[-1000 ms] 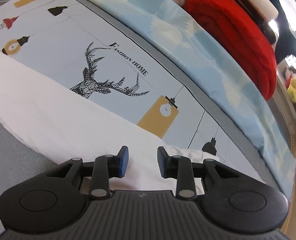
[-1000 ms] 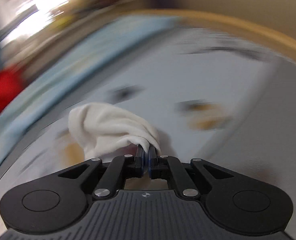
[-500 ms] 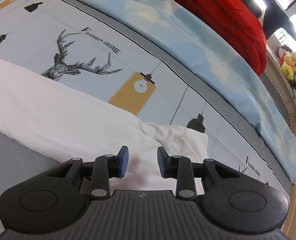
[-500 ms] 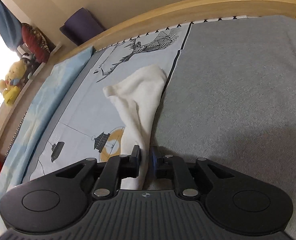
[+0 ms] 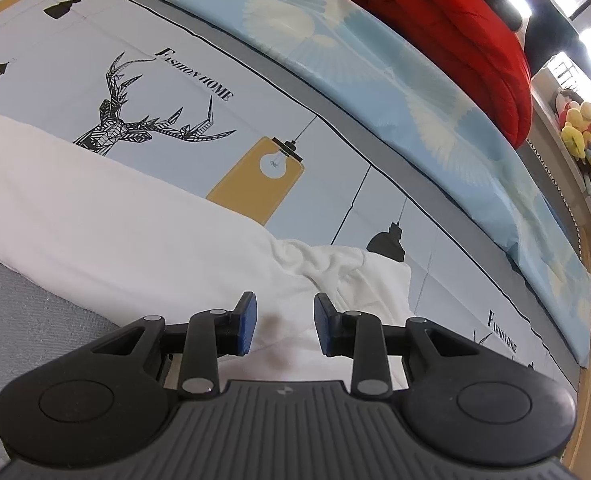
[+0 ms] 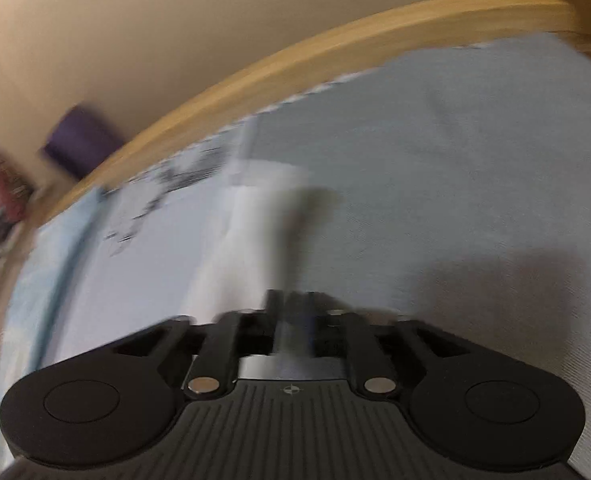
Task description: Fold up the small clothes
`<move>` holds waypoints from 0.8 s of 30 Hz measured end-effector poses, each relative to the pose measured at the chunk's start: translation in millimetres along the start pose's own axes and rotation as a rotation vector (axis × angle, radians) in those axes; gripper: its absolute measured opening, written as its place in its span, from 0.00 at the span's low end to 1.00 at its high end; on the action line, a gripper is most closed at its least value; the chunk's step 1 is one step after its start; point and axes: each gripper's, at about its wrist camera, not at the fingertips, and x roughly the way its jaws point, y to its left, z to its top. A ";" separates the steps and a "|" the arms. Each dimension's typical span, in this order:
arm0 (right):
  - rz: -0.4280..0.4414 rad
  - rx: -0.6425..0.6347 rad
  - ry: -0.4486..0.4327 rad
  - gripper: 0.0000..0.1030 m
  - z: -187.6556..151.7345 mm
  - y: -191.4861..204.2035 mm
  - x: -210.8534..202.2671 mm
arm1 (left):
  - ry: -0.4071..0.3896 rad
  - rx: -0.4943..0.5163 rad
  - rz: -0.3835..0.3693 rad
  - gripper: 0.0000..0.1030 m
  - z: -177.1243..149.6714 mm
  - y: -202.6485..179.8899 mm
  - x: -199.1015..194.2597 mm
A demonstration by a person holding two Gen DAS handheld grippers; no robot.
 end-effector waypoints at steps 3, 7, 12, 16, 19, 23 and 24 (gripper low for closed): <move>0.066 -0.090 -0.037 0.46 5.1 13.0 -1.7 | 0.003 0.001 0.002 0.33 -0.1 1.1 0.8; -0.009 -0.051 0.020 0.19 10.9 8.6 15.8 | -0.001 0.000 0.005 0.33 1.2 2.2 1.2; -0.251 -0.211 -0.059 0.06 7.6 14.8 9.0 | 0.003 0.007 0.002 0.33 2.8 4.5 2.9; -0.449 -0.368 -0.281 0.23 -3.7 54.7 -16.5 | 0.017 0.031 -0.011 0.33 5.6 7.0 11.0; -0.234 -0.525 -0.307 0.27 -30.8 102.9 -40.0 | 0.032 0.062 -0.033 0.33 6.9 7.9 22.3; 0.228 -0.708 0.042 0.42 -97.0 165.5 -50.9 | 0.016 0.123 -0.067 0.37 5.5 4.4 38.8; 0.333 -0.767 0.159 0.42 -123.5 180.9 -54.3 | 0.005 0.144 -0.087 0.37 4.7 2.5 43.1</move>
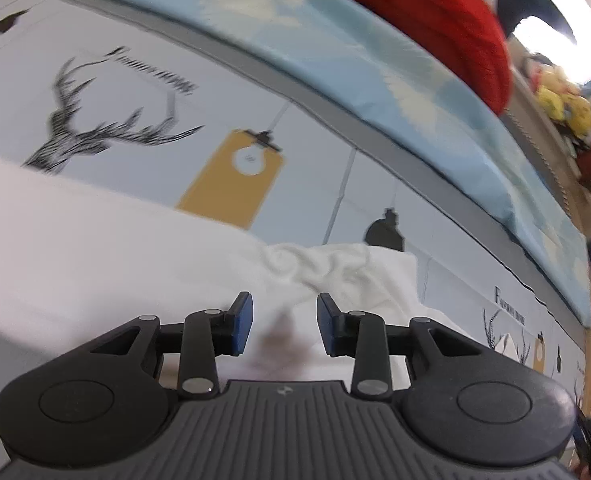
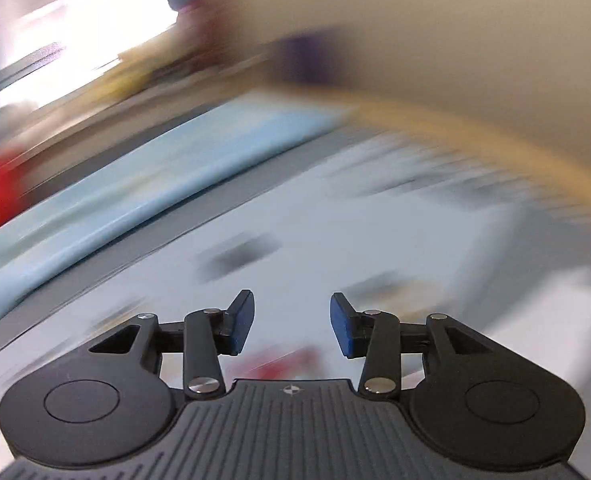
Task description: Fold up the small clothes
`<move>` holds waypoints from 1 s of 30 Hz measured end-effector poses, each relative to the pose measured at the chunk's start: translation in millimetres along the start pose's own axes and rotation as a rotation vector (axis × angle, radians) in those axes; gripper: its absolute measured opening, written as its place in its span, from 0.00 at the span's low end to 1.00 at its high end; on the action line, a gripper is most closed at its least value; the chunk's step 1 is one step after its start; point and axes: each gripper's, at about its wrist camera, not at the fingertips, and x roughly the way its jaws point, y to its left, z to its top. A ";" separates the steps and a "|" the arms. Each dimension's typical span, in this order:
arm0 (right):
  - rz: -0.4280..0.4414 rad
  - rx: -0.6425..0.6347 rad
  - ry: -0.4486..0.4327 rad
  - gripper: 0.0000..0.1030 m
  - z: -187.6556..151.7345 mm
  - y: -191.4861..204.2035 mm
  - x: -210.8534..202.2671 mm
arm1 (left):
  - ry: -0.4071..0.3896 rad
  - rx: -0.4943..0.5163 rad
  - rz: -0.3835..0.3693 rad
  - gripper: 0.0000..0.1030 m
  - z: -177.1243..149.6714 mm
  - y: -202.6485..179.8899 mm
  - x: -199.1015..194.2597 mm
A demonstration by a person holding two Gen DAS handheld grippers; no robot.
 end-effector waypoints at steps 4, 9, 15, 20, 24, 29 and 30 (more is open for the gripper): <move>0.260 -0.165 0.192 0.44 -38.0 89.0 12.7 | -0.034 0.084 -0.023 0.37 -2.5 -11.5 16.1; 0.216 -0.372 0.295 0.54 -79.8 152.5 33.9 | -0.088 0.216 -0.044 0.42 -9.9 -32.9 34.6; 0.186 -0.439 0.193 0.18 -97.6 181.1 38.9 | -0.107 0.299 0.008 0.37 -17.7 -46.0 62.4; 0.228 -0.444 0.141 0.13 -96.9 185.7 47.0 | -0.151 0.298 0.073 0.02 -12.6 -36.0 72.1; 0.263 -0.444 0.058 0.15 -93.9 191.2 43.8 | -0.259 0.273 0.144 0.02 -7.9 -35.0 59.7; 0.195 -0.450 0.058 0.18 -89.4 194.7 42.6 | -0.265 0.239 0.104 0.10 2.0 -36.6 37.8; 0.198 -0.451 0.048 0.22 -87.4 193.3 38.8 | -0.246 0.234 0.049 0.10 3.1 -37.4 33.8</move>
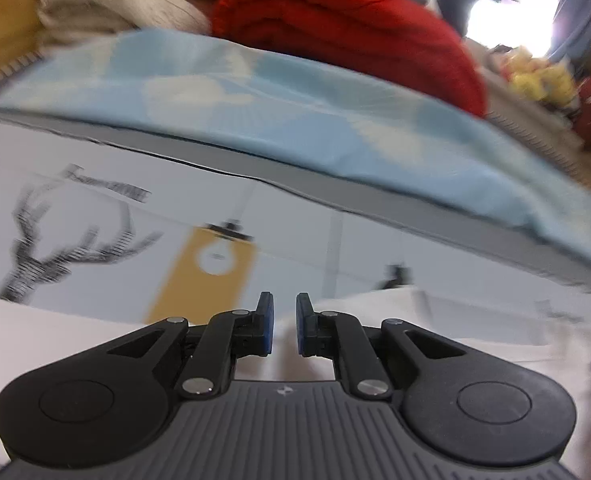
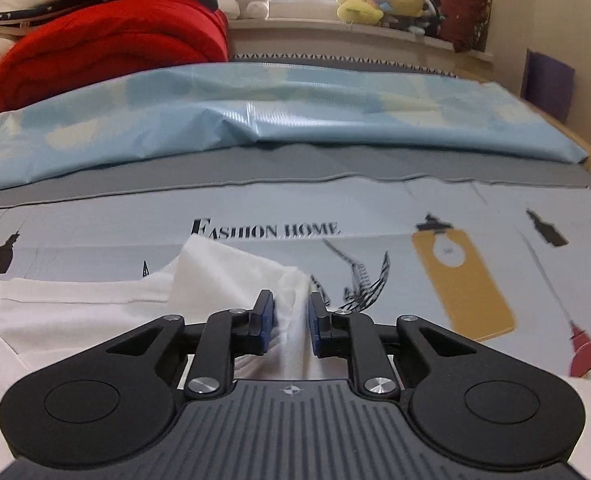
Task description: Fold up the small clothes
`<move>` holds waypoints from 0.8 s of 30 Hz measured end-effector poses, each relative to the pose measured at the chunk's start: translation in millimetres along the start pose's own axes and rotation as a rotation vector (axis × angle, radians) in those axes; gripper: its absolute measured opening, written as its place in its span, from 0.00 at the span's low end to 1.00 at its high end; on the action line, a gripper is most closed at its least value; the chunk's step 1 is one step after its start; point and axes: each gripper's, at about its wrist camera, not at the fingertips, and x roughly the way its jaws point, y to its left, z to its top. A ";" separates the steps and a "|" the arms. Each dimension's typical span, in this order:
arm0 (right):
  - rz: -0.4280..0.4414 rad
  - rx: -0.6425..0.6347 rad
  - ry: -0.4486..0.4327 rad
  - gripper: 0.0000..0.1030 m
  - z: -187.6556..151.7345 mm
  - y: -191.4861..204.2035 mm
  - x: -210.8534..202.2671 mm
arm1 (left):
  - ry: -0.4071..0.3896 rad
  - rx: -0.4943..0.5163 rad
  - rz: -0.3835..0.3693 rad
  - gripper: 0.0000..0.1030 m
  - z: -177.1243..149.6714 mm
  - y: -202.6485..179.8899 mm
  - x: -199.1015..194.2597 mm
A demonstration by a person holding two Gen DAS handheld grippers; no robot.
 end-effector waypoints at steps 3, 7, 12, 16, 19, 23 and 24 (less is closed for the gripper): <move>0.039 0.035 -0.046 0.27 4.4 -12.6 -20.5 | 0.098 0.018 -0.168 0.10 -0.7 -6.8 -2.8; 0.141 0.133 0.019 0.28 -0.1 -41.4 -36.9 | 0.312 0.085 -0.160 0.15 -21.1 -9.0 14.7; -0.011 0.122 0.227 0.18 -32.6 -77.1 -39.3 | 0.364 0.127 -0.006 0.07 -23.4 0.8 -9.0; -0.293 0.206 0.277 0.26 -34.9 -106.6 -71.7 | 0.225 0.193 -0.050 0.25 -10.5 -10.9 -73.0; -0.171 0.312 0.253 0.26 -30.4 -114.2 -122.9 | 0.213 0.198 -0.071 0.25 -15.1 -10.5 -115.6; -0.039 0.208 0.212 0.37 -25.5 -88.0 -194.7 | 0.206 0.235 -0.108 0.25 -35.3 -10.2 -176.7; -0.017 0.184 0.201 0.42 -27.5 -81.2 -214.0 | 0.203 0.244 -0.121 0.25 -43.4 -9.2 -193.1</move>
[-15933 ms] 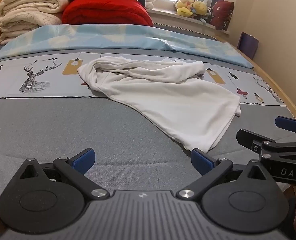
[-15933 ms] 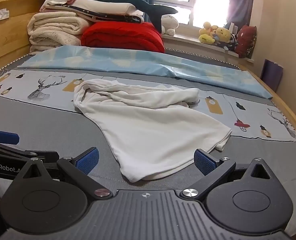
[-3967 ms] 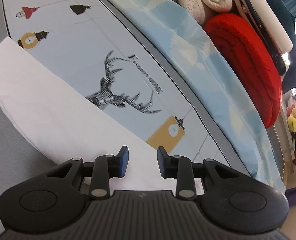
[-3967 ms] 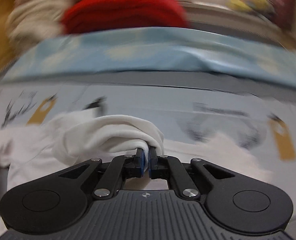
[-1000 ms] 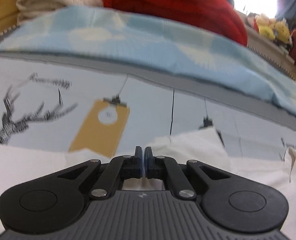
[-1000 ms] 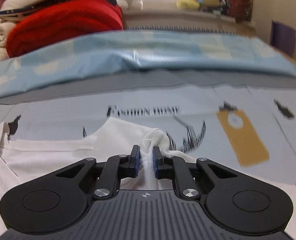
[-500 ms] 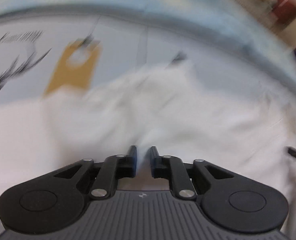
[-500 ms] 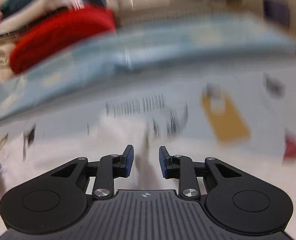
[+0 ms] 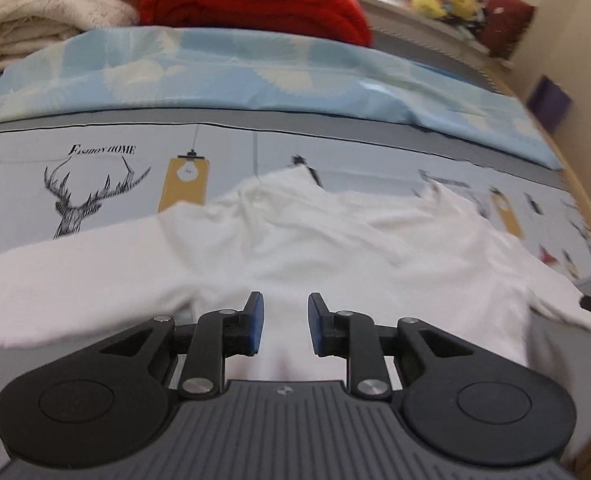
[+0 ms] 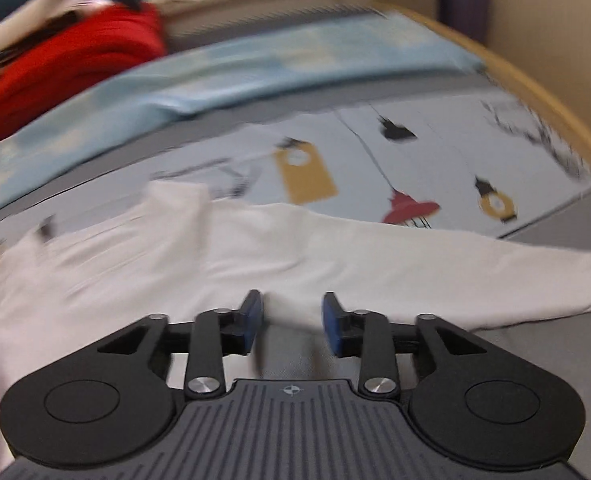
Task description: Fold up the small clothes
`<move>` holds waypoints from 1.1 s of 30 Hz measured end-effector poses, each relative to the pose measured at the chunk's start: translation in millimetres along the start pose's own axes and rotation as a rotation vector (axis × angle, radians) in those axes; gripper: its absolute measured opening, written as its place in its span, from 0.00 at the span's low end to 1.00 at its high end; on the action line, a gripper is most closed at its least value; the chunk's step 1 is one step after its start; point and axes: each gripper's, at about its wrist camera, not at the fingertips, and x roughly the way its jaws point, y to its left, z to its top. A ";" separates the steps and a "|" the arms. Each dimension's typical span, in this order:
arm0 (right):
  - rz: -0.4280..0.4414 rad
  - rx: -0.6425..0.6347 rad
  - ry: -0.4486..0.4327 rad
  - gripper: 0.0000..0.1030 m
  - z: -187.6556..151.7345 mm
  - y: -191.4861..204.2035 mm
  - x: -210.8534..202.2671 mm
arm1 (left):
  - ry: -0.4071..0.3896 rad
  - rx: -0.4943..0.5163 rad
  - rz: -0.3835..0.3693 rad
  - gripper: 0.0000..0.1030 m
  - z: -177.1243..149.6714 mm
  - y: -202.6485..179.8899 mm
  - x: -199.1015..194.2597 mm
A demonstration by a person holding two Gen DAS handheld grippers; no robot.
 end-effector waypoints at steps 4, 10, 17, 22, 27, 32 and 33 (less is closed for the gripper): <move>0.089 -0.013 -0.002 0.45 -35.7 8.0 -66.0 | 0.007 0.015 -0.023 0.26 -61.5 1.7 -49.9; 0.098 0.010 0.051 0.49 -116.1 -5.1 -105.8 | 0.131 -0.070 0.005 0.27 -168.7 30.2 -54.5; 0.022 -0.045 0.201 0.49 -173.2 -15.3 -80.5 | 0.340 -0.153 0.071 0.32 -229.0 67.1 -24.2; 0.000 0.037 0.266 0.49 -196.2 -28.9 -68.5 | 0.238 -0.168 0.006 0.51 -230.9 66.8 -45.6; -0.005 0.004 0.300 0.49 -204.4 -16.8 -59.5 | 0.284 -0.190 0.018 0.47 -250.4 64.6 -23.3; -0.010 0.009 0.307 0.27 -206.5 -18.7 -57.3 | 0.307 -0.123 0.007 0.20 -252.1 61.8 -18.7; -0.006 0.008 0.304 0.09 -207.3 -20.0 -58.3 | 0.311 -0.107 0.020 0.12 -252.7 61.9 -17.7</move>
